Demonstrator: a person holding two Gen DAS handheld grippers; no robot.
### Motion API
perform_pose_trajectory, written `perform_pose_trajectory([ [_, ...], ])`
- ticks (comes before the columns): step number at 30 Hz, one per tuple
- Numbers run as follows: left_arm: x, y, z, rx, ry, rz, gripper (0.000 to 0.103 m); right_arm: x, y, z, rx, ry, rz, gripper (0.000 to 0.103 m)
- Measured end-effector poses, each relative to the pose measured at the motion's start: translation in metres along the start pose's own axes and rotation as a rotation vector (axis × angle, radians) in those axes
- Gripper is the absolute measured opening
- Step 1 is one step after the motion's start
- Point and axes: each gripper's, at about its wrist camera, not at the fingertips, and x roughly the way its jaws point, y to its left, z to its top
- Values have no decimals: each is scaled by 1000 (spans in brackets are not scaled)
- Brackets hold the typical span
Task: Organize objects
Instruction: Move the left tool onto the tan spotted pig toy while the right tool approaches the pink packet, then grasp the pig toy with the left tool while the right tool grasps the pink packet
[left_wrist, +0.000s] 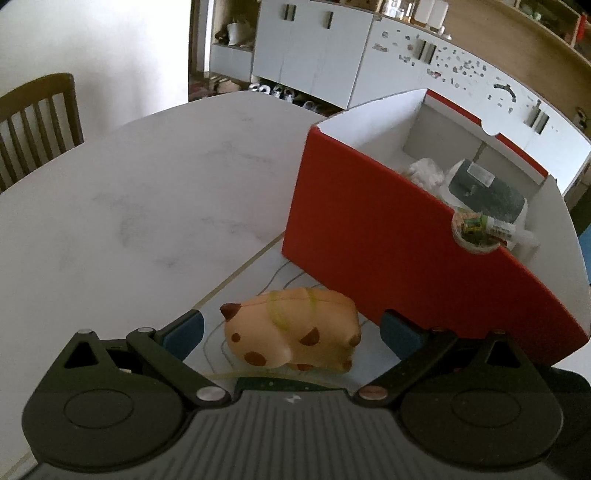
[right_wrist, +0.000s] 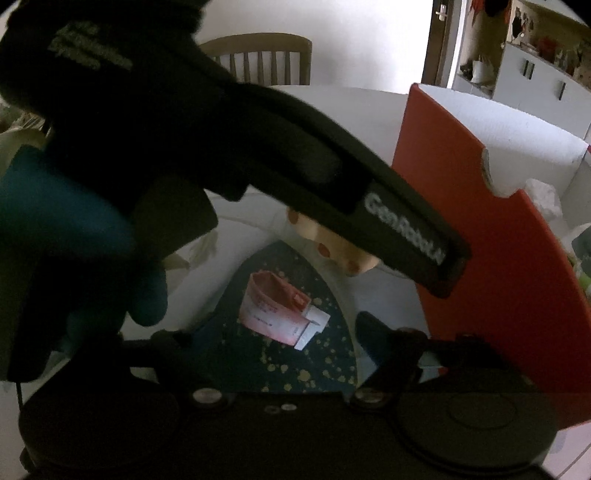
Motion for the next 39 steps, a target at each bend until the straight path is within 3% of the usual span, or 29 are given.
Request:
perform_pose_trajectory([
  [3,0,-1,0,19,-2,1,100,-4,2,-2,-10,-11,-7,72],
  [7,0,0,-1,25,3,-2,78,-9,5,-3,-13,-19,-16,58],
  [10,-1,2,-2,21,1,-3,75,-12,7,-4,-15,-21,-18,51],
  [22,-18,0,-7,2,-17,12,73,-37,13,-14,-35,-17,-13,49],
  [33,-60,-9,-32,-28,-11,38,73,-102,9,-32,-16,-31,15,49],
  [39,-90,-19,-48,-67,-28,29,73,-120,-24,-14,-19,-60,26,49],
])
